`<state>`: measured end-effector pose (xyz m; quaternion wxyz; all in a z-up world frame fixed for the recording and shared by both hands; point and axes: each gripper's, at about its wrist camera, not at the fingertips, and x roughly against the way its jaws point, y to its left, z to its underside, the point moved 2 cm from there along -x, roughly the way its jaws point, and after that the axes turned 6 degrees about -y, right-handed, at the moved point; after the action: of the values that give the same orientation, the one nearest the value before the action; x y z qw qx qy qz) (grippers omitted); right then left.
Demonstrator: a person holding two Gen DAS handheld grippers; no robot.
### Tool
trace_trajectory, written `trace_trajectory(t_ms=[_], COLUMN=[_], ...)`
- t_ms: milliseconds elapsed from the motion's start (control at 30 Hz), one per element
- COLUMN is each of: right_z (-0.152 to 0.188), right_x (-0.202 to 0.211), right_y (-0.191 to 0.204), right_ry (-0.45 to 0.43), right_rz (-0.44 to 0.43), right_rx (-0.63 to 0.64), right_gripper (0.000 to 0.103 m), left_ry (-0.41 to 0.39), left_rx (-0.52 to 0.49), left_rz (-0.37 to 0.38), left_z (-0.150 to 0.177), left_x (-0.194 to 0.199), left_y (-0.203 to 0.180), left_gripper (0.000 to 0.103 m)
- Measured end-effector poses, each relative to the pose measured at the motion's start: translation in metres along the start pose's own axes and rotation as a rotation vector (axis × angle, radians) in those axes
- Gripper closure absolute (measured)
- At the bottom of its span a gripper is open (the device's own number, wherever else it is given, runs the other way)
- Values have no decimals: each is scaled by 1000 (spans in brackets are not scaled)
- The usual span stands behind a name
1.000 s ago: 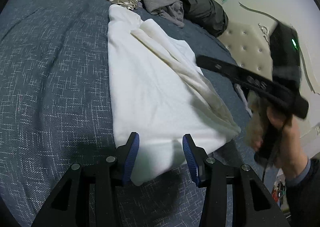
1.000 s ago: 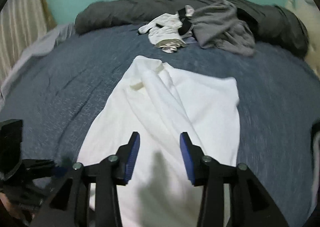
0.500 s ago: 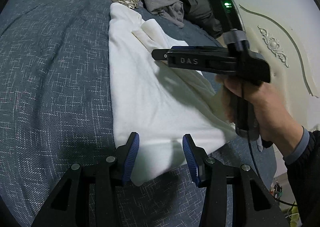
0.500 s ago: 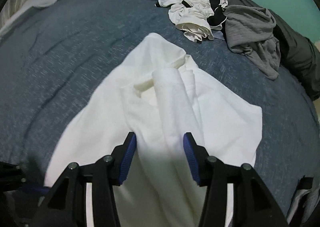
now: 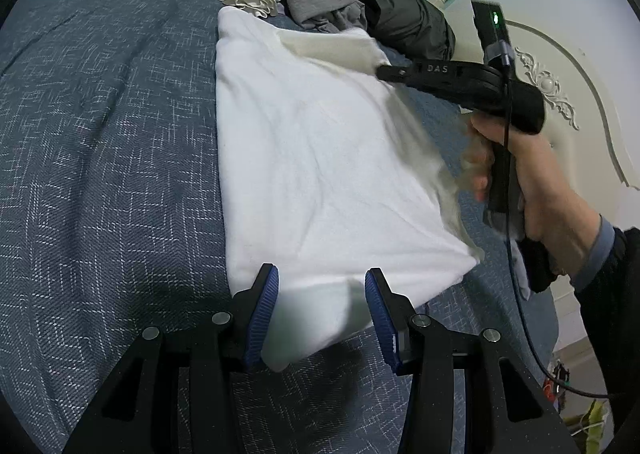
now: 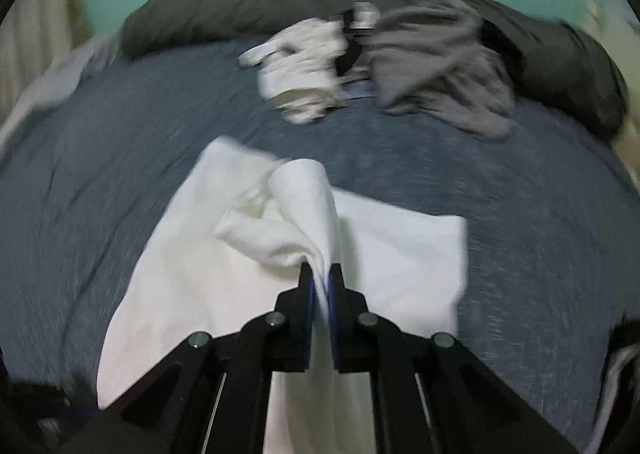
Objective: Fold clothes
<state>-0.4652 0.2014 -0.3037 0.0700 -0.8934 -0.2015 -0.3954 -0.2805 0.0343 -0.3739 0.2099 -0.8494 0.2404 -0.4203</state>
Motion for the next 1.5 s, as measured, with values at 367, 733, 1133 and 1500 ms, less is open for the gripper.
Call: trace_trajectory(t_ms=[367, 733, 1133, 1500], right_z=[9, 8, 6, -24], right_x=[-2, -19, -35, -31], right_y=[-70, -86, -80, -50], right_ry=[-12, 26, 29, 16], right_rz=[-31, -41, -27, 244], right_rx=[-285, -389, -330, 23], right_gripper=[83, 68, 99, 100], left_ry=[0, -2, -5, -6], left_rx=[-6, -10, -13, -32], left_rz=[-9, -8, -8, -17], left_z=[-2, -5, 0, 2], left_x=[-4, -11, -3, -1], left_y=[-4, -6, -5, -6], left_gripper=[54, 54, 54, 54])
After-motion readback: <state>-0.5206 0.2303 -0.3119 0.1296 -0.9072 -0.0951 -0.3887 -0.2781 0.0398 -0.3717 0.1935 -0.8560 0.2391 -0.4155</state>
